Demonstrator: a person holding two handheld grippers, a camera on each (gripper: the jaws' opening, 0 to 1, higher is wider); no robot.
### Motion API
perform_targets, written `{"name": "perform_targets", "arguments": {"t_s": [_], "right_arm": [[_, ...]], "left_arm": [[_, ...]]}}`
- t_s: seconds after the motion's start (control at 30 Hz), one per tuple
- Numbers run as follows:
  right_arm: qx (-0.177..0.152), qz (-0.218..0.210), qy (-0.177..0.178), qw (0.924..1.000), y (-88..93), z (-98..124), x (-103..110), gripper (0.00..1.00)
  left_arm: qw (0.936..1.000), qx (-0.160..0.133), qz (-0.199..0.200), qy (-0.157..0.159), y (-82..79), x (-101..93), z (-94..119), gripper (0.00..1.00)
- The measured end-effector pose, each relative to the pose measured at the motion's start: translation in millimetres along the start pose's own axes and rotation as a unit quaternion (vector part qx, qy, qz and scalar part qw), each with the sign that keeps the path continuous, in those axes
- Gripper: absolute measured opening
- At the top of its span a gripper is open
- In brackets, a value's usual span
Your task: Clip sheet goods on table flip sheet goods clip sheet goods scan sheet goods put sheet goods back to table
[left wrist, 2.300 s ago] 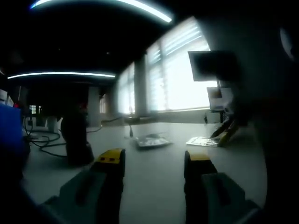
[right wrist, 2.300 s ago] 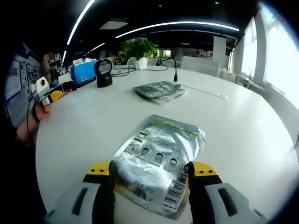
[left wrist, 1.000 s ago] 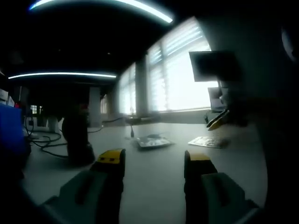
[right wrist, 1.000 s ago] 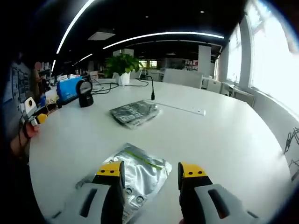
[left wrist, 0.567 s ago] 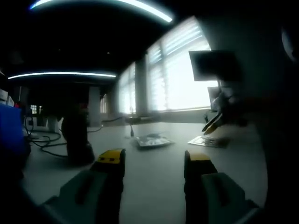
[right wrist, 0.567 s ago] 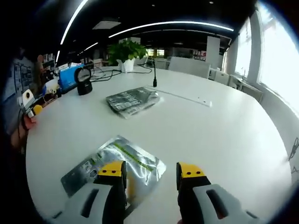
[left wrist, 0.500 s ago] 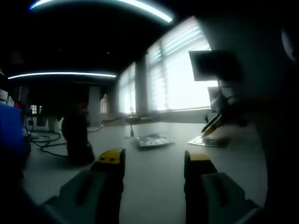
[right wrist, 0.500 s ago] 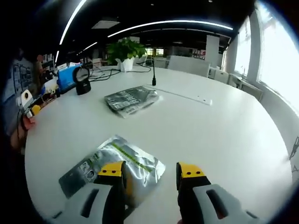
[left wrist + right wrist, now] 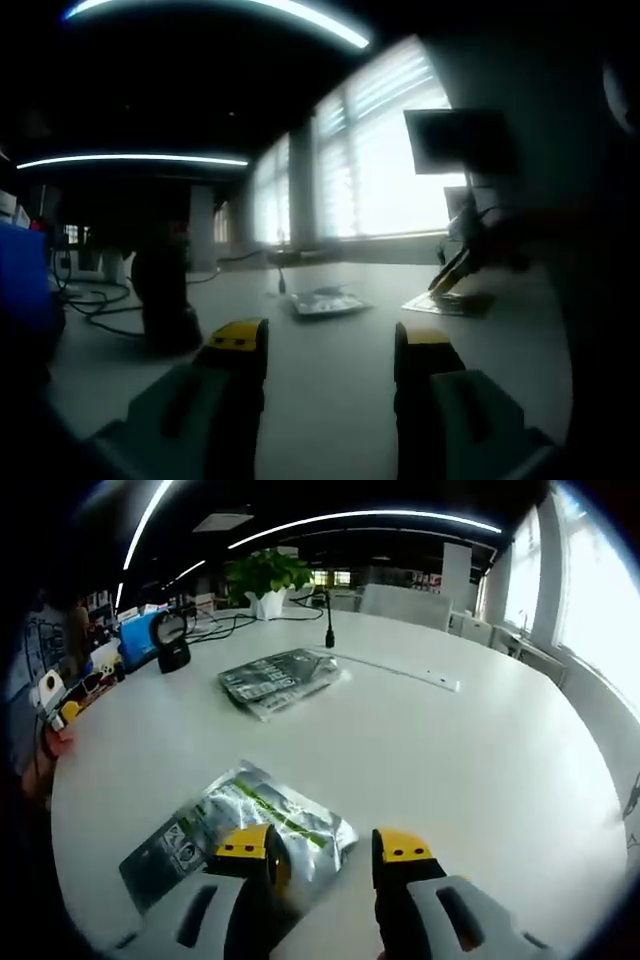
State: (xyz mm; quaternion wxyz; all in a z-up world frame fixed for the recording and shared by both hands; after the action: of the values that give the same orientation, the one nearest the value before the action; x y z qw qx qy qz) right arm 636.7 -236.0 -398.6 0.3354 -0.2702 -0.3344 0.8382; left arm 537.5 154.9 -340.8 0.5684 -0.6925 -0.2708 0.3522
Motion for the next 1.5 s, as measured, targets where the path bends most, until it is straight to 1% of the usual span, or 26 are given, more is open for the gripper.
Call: {"name": "perform_targets", "arguments": {"t_s": [0.1, 0.17, 0.2, 0.27, 0.33, 0.4, 0.53, 0.67, 0.83, 1.03, 1.07, 1.13, 1.2, 1.27, 1.4, 1.5], "right_arm": [[-0.001, 0.003, 0.004, 1.0, -1.7, 0.2, -0.8, 0.29], [-0.013, -0.02, -0.001, 0.9997, -4.6, -0.7, -2.6, 0.29], [-0.013, -0.026, -0.001, 0.9996, -3.7, -1.2, -5.3, 0.29], [-0.013, -0.028, -0.001, 0.9995, -2.6, -2.5, -6.9, 0.29], [-0.001, -0.025, -0.002, 0.9997, 3.8, -5.9, -7.7, 0.28], [-0.004, -0.034, -0.002, 0.9994, 3.2, -3.6, -6.7, 0.27], [-0.001, -0.03, 0.001, 0.9995, 4.1, -1.8, -2.2, 0.27], [0.001, -0.032, -0.003, 0.9995, 3.0, -3.1, -0.3, 0.22], [0.005, -0.03, 0.01, 0.9995, 5.0, -3.8, -4.0, 0.15], [0.005, -0.029, 0.016, 0.9994, 5.3, -5.2, -8.0, 0.12], [0.006, -0.029, 0.017, 0.9994, 5.4, -5.8, -9.8, 0.11], [0.005, -0.033, 0.009, 0.9994, 4.7, -6.0, -8.2, 0.03], [0.004, -0.028, 0.008, 0.9996, 4.3, -5.9, -8.8, 0.01], [0.004, -0.026, 0.009, 0.9996, 4.3, -6.2, -10.6, 0.01], [0.001, -0.04, 0.014, 0.9991, 4.8, -7.8, -19.3, 0.0], [0.0, -0.051, 0.016, 0.9986, 5.5, -7.6, -20.6, 0.0]], "left_arm": [[1.0, 0.0, 0.0, 0.0, 0.1, -0.2, 0.1, 0.44], [1.0, 0.0, 0.0, 0.0, 0.3, -0.4, 0.1, 0.44], [1.0, 0.001, 0.0, 0.0, 0.3, -0.5, 0.1, 0.44], [1.0, 0.001, 0.001, 0.0, 0.3, -0.7, 0.2, 0.44], [1.0, 0.001, 0.001, 0.0, 0.4, -0.9, 0.3, 0.44], [1.0, 0.001, 0.001, 0.0, 0.6, -1.1, 0.2, 0.44], [1.0, 0.001, 0.002, 0.0, 0.6, -1.3, 0.3, 0.44], [1.0, 0.001, 0.001, 0.0, 0.6, -1.5, 0.5, 0.44], [1.0, 0.001, 0.001, 0.0, 0.6, -1.4, 0.5, 0.44], [1.0, 0.001, 0.001, 0.001, 0.7, -1.0, 0.3, 0.44], [1.0, 0.001, 0.002, 0.001, 0.7, -0.9, 0.2, 0.44], [1.0, 0.001, 0.002, 0.001, 0.6, -0.7, 0.1, 0.44], [1.0, 0.001, 0.002, 0.001, 0.6, -0.5, 0.1, 0.44], [1.0, 0.001, 0.002, 0.001, 0.5, -0.2, 0.0, 0.44], [1.0, 0.001, 0.002, 0.001, 0.4, 0.0, -0.1, 0.44], [1.0, 0.001, 0.002, 0.001, 0.4, 0.2, -0.2, 0.43]]}}
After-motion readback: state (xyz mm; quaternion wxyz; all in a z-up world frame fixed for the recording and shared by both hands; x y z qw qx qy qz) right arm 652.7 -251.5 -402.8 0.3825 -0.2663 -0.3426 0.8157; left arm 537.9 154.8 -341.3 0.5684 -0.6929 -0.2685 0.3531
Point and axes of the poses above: the point that each gripper's makers call its tool centre point, and the gripper's own axes: z roughly backward along the fingers, x roughly to its left, y roughly out of its underside, the point moved 3 cm from there along z, roughly backward along the fingers, and after that the axes turned 14 degrees about z, right-handed, at the moved point
